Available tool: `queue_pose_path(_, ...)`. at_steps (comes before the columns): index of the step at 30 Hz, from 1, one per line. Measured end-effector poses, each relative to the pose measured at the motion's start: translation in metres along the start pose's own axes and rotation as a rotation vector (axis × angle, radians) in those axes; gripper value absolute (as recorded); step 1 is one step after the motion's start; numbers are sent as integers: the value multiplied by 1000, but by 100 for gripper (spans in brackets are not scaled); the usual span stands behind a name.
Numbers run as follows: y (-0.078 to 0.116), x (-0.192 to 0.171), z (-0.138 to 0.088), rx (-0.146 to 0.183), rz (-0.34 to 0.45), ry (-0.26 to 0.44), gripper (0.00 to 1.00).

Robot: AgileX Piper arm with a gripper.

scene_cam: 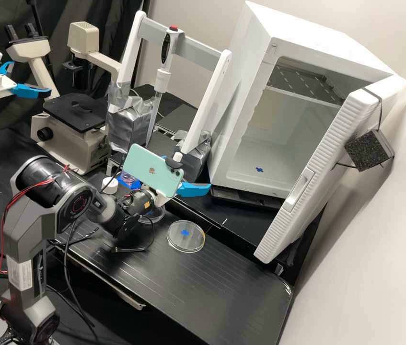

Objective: Use the pipette

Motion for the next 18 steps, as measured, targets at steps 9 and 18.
queue_pose_path(9,0,0,0,0,2,2,100)
queue_pose_path(18,15,-33,-11,19,40,49,100)
